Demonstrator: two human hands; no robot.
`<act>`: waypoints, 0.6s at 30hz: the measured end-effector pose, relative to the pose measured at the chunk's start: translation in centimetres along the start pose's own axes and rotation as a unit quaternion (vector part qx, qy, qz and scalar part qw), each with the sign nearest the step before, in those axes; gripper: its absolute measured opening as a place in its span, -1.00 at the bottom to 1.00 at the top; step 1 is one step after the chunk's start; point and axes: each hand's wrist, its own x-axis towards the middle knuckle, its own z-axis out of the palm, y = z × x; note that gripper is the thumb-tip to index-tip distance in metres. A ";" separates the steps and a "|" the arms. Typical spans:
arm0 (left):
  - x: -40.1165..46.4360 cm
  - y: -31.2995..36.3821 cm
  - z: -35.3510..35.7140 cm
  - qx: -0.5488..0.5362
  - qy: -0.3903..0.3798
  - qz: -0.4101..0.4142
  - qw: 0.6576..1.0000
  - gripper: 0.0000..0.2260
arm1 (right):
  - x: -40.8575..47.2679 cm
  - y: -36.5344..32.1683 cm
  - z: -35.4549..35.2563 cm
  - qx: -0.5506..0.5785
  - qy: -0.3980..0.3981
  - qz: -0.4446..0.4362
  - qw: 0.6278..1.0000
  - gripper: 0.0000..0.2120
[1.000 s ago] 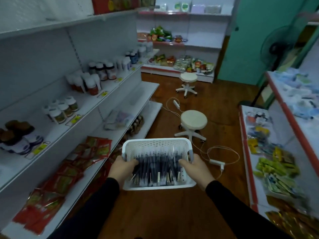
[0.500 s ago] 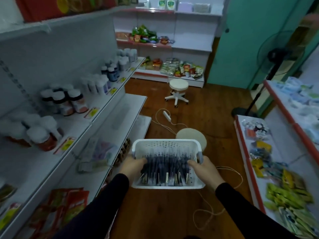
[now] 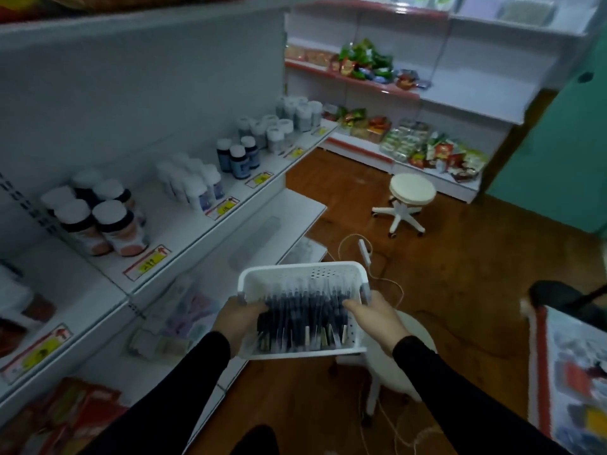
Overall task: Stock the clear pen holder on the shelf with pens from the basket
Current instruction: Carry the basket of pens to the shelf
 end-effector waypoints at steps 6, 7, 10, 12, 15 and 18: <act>6.6 3.4 1.2 -0.045 0.093 -0.035 0.994 -0.94 | 9.0 -7.2 -0.6 -0.057 -0.072 -0.023 0.996 -0.46; 8.1 3.7 1.3 -0.046 0.105 -0.040 0.993 -0.95 | 10.7 -8.0 -0.5 -0.064 -0.087 -0.027 0.994 -0.52; 12.3 4.9 1.6 -0.054 0.131 -0.053 0.988 -0.92 | 15.3 -10.7 -0.2 -0.072 -0.117 -0.041 0.990 -0.60; 14.4 5.1 1.6 -0.065 0.148 -0.074 0.984 -0.92 | 17.9 -12.2 0.0 -0.087 -0.142 -0.051 0.985 -0.64; 17.0 4.8 1.1 -0.100 0.161 -0.121 0.975 -0.77 | 21.2 -14.5 0.6 -0.109 -0.166 -0.034 0.979 -0.50; 18.9 4.1 0.7 -0.131 0.171 -0.144 0.966 -0.60 | 24.3 -16.1 1.7 -0.165 -0.199 -0.029 0.966 -0.39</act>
